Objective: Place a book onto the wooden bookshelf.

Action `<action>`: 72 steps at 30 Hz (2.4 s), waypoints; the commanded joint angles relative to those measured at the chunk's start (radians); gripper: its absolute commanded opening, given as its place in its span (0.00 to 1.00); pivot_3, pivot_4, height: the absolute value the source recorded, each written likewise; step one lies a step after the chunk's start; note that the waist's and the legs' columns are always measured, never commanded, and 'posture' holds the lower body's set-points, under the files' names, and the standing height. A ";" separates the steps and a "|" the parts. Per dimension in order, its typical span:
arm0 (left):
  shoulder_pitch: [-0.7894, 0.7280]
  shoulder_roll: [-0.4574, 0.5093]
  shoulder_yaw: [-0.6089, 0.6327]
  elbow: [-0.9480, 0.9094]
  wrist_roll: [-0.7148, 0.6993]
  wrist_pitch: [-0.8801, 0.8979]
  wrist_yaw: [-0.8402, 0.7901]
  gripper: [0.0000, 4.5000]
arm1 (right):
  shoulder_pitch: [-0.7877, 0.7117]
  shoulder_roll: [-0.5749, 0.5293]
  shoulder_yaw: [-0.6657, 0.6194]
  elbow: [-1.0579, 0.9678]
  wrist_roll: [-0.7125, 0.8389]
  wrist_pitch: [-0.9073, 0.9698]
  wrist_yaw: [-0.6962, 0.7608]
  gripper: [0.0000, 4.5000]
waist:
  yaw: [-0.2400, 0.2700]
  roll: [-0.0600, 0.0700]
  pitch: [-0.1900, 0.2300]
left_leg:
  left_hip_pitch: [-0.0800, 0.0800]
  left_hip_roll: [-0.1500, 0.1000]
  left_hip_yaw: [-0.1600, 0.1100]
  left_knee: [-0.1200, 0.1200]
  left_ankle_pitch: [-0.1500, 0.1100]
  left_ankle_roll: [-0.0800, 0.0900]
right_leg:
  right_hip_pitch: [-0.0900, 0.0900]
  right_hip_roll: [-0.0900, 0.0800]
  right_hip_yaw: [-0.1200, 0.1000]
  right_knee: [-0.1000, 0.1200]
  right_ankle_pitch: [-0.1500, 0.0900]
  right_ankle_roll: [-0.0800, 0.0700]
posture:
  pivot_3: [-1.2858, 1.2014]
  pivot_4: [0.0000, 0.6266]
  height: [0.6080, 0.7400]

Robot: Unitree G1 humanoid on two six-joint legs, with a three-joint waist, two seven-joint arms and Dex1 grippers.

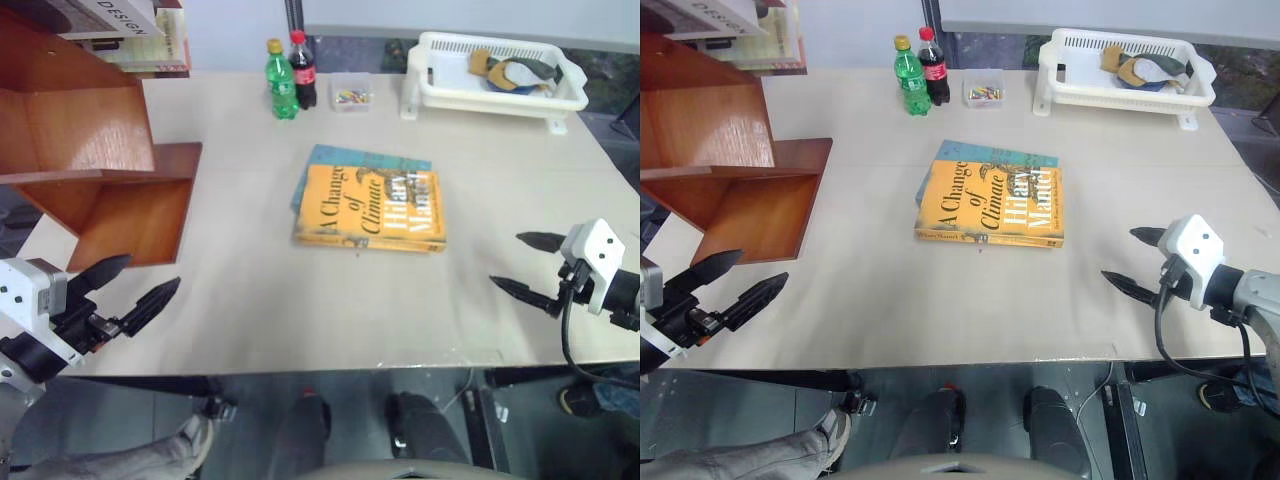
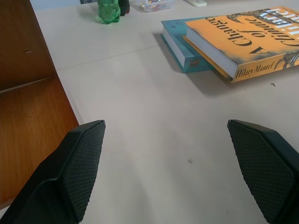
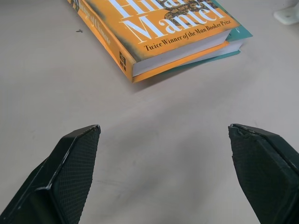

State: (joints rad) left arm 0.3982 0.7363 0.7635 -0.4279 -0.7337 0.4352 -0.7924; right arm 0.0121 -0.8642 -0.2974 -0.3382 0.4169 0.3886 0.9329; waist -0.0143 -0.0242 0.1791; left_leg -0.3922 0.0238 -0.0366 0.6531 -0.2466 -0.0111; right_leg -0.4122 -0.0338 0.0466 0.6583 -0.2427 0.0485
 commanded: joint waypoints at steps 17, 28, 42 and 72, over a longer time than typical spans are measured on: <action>-0.147 -0.010 -0.119 -0.089 -0.027 0.049 0.047 1.00 | -0.222 0.067 0.110 0.173 -0.115 -0.015 -0.150 0.72 | -0.005 0.000 0.000 | 0.001 0.000 0.002 0.000 0.000 0.000 | 0.000 0.000 0.002 0.001 0.003 0.003 | 0.52 0.24 1.00; -0.146 -0.046 -0.187 -0.168 -0.016 0.046 0.087 1.00 | -0.411 0.141 0.232 0.386 -0.266 -0.090 -0.231 0.03 | -0.002 0.000 0.000 | -0.001 -0.001 0.001 0.000 0.000 0.000 | -0.001 0.000 0.002 0.001 0.004 0.002 | 0.52 0.24 1.00; -0.202 -0.096 -0.370 -0.202 -0.018 0.087 0.138 1.00 | -0.314 0.099 0.152 0.195 -0.160 -0.037 -0.137 0.39 | 0.006 0.000 0.000 | -0.001 -0.001 0.000 0.000 0.000 0.000 | -0.001 0.000 0.001 0.001 0.004 0.002 | 0.52 0.24 1.00; -0.529 -0.284 -0.657 0.016 -0.861 0.460 0.654 1.00 | 0.026 0.056 -0.083 -0.277 0.062 0.117 -0.157 1.00 | 0.000 0.001 -0.001 | -0.002 -0.001 -0.004 0.003 0.000 0.000 | 0.000 0.000 -0.001 0.004 0.004 0.004 | 0.52 0.24 1.00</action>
State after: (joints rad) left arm -0.1203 0.4658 0.0885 -0.4100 -1.4415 0.8944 -0.2299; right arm 0.0474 -0.7873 -0.3358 -0.5826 0.4660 0.5129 0.7748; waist -0.0144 -0.0230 0.1786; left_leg -0.3934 0.0225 -0.0398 0.6565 -0.2466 -0.0109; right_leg -0.4119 -0.0341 0.0459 0.6624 -0.2390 0.0520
